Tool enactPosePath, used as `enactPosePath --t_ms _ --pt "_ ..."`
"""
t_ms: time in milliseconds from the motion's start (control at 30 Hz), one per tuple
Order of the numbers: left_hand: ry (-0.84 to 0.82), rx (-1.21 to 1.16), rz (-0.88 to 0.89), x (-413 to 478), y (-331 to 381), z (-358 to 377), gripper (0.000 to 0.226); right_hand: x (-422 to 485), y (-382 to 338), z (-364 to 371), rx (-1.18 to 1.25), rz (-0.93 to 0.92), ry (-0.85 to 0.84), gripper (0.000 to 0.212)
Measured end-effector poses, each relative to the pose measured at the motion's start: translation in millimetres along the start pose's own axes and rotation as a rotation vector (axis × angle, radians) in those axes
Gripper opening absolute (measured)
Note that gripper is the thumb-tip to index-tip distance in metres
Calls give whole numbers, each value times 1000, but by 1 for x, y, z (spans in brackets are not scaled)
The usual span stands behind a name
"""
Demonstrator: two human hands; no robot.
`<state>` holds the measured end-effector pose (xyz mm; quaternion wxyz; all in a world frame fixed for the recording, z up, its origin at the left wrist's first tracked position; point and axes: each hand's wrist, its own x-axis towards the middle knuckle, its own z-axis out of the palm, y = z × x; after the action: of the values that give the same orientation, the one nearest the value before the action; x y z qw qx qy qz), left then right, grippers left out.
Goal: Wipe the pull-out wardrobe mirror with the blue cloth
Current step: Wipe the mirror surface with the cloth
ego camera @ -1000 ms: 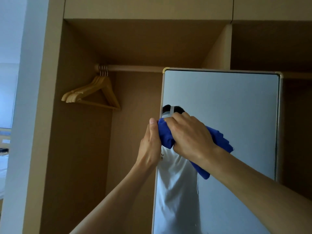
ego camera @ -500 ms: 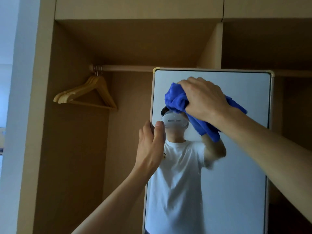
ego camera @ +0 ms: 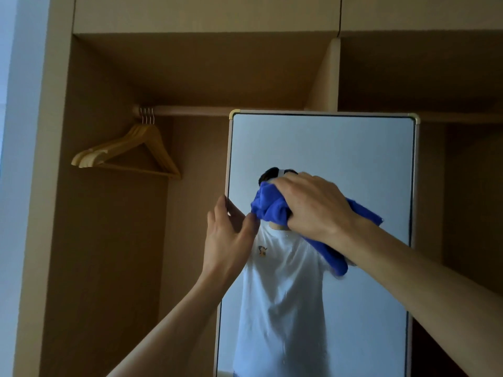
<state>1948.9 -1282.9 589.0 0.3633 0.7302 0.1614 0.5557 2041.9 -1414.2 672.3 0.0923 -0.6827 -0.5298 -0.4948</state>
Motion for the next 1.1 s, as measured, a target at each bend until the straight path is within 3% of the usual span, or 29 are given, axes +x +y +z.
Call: enactPosePath --t_ms 67,267,300,367,500,600,700,867,1100 --pt "10 -6 -25 -3 7 1 21 11 12 -10 -11 10 14 19" --pt "83 -1 -72 -9 22 15 26 34 49 -35 -112 29 141 25" --pt "87 16 -64 -10 25 17 38 34 53 -36 -111 33 154 25" --pt "88 50 -69 -9 26 23 88 27 57 -35 -99 26 157 22" --pt "110 70 -90 -6 24 27 106 2 54 -23 -101 -17 55 19" --pt "109 73 -83 -7 24 28 104 -17 47 -13 -85 -47 -8 17" --pt "127 92 -67 -11 26 31 100 -33 44 -4 -98 -80 -4 7" --pt "147 123 -62 -15 28 32 101 -39 50 -6 -59 -81 15 7" --pt "166 172 -46 -17 29 34 98 -19 80 -35 -38 20 119 23"
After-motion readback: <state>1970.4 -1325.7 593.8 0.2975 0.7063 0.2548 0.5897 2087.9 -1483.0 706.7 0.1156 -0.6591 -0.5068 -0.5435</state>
